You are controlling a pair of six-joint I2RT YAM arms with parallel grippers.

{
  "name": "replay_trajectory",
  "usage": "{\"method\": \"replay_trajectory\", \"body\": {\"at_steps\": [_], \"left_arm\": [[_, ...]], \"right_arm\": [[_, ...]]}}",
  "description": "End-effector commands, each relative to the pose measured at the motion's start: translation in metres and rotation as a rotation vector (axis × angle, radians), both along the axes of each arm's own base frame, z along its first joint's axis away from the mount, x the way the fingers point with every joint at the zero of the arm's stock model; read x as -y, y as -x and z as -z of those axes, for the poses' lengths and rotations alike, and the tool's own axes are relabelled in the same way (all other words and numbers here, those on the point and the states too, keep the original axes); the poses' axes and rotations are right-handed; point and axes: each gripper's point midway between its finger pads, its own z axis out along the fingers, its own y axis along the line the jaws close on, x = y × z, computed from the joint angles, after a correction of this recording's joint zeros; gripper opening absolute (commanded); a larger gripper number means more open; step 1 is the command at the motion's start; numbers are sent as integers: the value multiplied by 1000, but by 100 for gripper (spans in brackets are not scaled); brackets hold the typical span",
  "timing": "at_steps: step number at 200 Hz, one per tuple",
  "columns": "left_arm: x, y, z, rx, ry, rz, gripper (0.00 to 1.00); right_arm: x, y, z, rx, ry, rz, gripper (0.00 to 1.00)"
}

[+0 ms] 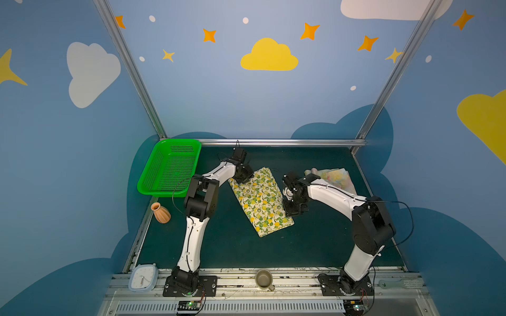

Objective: Fold and stack skirts
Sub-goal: Rotate the skirt at the center of the table.

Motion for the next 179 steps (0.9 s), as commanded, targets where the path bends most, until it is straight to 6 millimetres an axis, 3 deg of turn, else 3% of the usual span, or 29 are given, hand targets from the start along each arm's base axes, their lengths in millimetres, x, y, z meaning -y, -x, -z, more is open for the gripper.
{"method": "replay_trajectory", "body": {"at_steps": [1,20,53,128,179], "left_arm": [[-16,19,14,-60,-55,-12,34],[-21,25,19,-78,-59,-28,33],[-26,36,29,-103,-65,-39,33],[-44,81,47,-183,-87,-96,32],[-54,125,52,-210,-64,-159,32]], "right_arm": [[-19,8,7,-26,10,-35,20],[-33,10,20,-59,-29,-41,7],[-34,6,42,-84,-23,-21,0],[1,-22,82,-146,63,37,0],[23,-51,88,-126,127,36,0]]}}
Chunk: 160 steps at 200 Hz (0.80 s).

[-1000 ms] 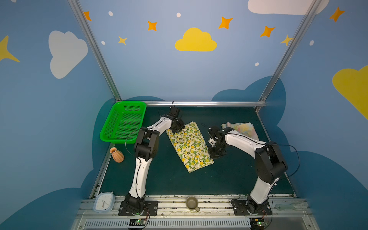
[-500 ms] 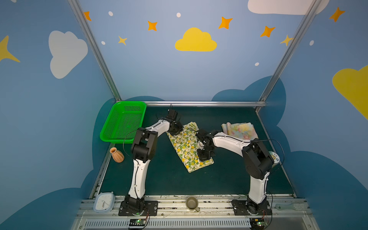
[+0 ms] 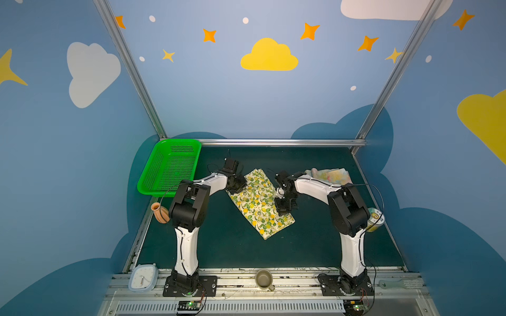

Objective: Fold and stack skirts
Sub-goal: Rotate the skirt at the center of the table.

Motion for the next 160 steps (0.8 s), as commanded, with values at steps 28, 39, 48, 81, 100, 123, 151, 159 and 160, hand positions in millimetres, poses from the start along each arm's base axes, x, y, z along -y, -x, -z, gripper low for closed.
{"method": "replay_trajectory", "body": {"at_steps": [28,39,48,81,100,123,151,159,160], "left_arm": [[-18,83,48,-222,-81,-50,32],[-20,92,47,-224,-90,-53,32],[-21,100,46,-229,-95,-60,32],[-18,128,43,-238,-97,-66,33],[-14,145,41,-248,-101,-56,32],[-10,155,34,-246,-98,-43,33],[-16,136,3,-178,-142,-30,35],[-19,126,-7,-155,-156,-23,36],[-19,125,-8,-152,-158,-21,37]], "right_arm": [[41,-29,33,20,155,-34,0],[43,-34,34,28,169,-44,0],[43,-40,34,38,170,-54,0],[37,-55,31,65,149,-94,0],[34,-64,24,94,140,-119,0],[31,-71,2,126,103,-106,0],[33,-61,-31,163,50,-70,12],[36,-56,-38,166,41,-54,18],[36,-55,-39,167,39,-53,19]]}}
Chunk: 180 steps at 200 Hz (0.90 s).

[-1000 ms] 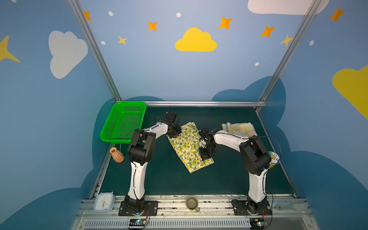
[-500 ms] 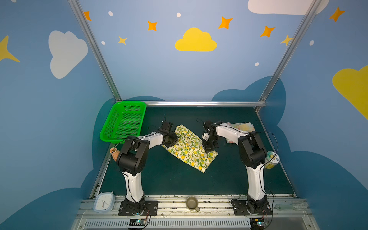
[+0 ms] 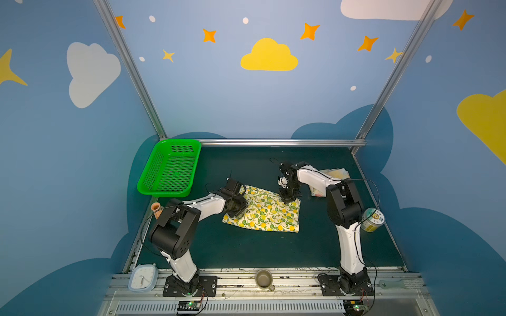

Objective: Fold and stack skirts
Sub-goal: Rotate the skirt at the center of the table.

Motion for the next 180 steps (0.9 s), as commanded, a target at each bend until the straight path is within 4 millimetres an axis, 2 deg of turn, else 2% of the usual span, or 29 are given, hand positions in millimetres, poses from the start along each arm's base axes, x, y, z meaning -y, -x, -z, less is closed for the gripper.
{"method": "replay_trajectory", "body": {"at_steps": [1,14,24,54,75,115,148,180], "left_arm": [[-22,4,-9,-44,-112,11,38],[-27,-14,-22,-11,-126,14,51],[-33,-26,-28,7,-131,7,58],[-53,-64,-32,49,-125,-21,60],[-63,-84,-26,43,-146,-17,58],[-60,-111,-13,33,-143,8,54],[-55,-120,-8,30,-134,21,45],[-55,-121,-8,34,-132,16,29]], "right_arm": [[8,6,-33,56,-29,29,20],[12,15,-40,54,-48,51,27],[17,20,-44,52,-58,75,30],[32,27,-49,43,-106,150,34],[46,24,-44,29,-127,210,35],[63,14,-34,1,-198,304,37],[63,11,-27,-8,-195,307,36],[60,6,-22,-14,-205,314,34]]}}
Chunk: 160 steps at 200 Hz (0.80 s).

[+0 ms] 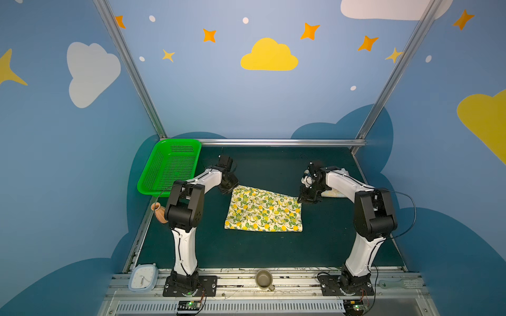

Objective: Fold and stack skirts
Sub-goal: Rotate the skirt at the center of the table, then smooth out the skirt at the center of the table.

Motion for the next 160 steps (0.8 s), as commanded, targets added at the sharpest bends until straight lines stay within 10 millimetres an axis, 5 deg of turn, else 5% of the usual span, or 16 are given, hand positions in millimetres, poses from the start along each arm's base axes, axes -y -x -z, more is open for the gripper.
{"method": "replay_trajectory", "body": {"at_steps": [1,64,98,130,160], "left_arm": [[0,2,-1,-9,-2,13,29],[3,3,-3,-8,17,17,4],[4,1,-15,17,26,18,4],[10,-2,-29,42,60,29,4],[10,-7,-40,68,60,29,4]], "right_arm": [[-8,-4,5,-13,-23,3,33],[-4,-9,14,-11,5,24,19],[-6,-12,9,4,1,27,26],[-8,-13,5,20,5,25,0],[-6,-8,-2,41,12,27,0]]}}
